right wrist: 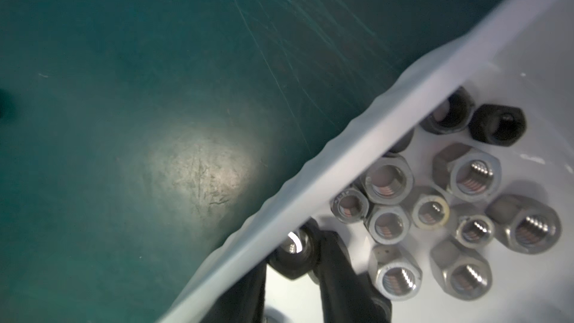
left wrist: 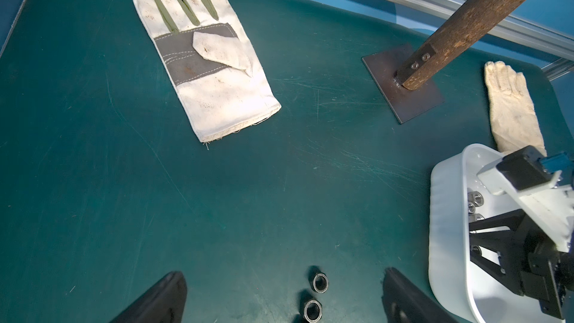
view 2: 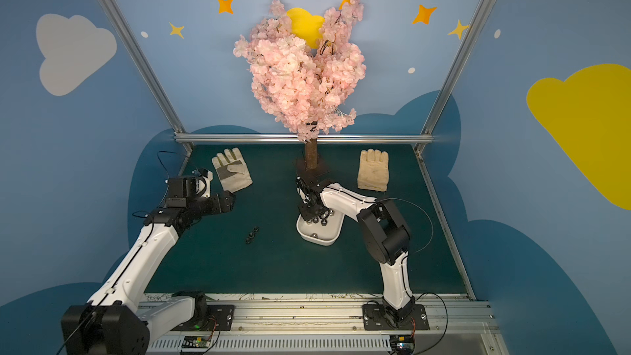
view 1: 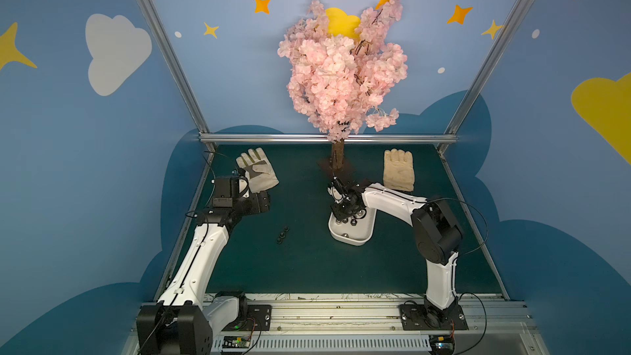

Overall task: Put the nuts on the desktop into the storage box
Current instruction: Place the nut in the storage box.

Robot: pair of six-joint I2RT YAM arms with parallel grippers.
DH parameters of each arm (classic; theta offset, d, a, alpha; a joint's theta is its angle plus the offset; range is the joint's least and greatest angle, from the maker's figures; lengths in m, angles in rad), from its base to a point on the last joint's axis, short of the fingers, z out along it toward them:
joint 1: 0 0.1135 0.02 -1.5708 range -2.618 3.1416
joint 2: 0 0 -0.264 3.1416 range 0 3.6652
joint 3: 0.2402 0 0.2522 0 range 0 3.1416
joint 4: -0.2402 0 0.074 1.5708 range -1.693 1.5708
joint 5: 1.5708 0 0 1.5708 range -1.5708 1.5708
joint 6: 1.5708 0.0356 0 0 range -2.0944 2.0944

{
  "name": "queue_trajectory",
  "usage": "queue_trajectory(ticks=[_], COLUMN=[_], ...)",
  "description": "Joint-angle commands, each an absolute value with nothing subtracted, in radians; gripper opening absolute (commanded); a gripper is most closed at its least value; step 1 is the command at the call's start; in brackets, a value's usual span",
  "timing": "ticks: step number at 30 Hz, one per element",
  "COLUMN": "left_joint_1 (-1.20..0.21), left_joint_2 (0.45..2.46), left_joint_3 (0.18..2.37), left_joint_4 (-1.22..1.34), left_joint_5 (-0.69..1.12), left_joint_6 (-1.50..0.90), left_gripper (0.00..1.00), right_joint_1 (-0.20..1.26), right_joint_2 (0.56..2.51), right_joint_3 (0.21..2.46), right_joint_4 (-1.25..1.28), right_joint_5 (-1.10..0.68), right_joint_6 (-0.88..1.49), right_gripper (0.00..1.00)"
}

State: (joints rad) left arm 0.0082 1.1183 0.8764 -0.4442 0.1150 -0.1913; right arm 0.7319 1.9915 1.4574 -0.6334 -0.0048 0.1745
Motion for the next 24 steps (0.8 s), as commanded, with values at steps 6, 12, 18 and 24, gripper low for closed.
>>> queue_trajectory(ticks=[6, 12, 18, 24], left_joint_1=[0.006, 0.006, 0.006, 0.006], left_joint_2=[1.115, 1.116, 1.114, 1.116], left_joint_3=[0.873, 0.873, 0.873, 0.871], left_joint_4=[-0.439, -0.439, -0.439, -0.435], left_joint_5=[0.116, 0.117, 0.12, 0.121], left_joint_6=[-0.195, -0.197, -0.196, -0.199], left_gripper=[1.0, 1.0, 1.0, 1.0], right_joint_1=[0.736, 0.737, 0.739, 0.809], right_joint_2=[1.936, 1.879, 1.877, 1.81], right_joint_3=[1.463, 1.459, 1.448, 1.471], right_joint_4=[-0.651, -0.66, -0.665, -0.622], right_joint_5=[0.024, 0.038, 0.048, -0.028], right_joint_6=[0.149, 0.143, 0.144, 0.115], right_gripper=[0.37, 0.37, 0.34, 0.39])
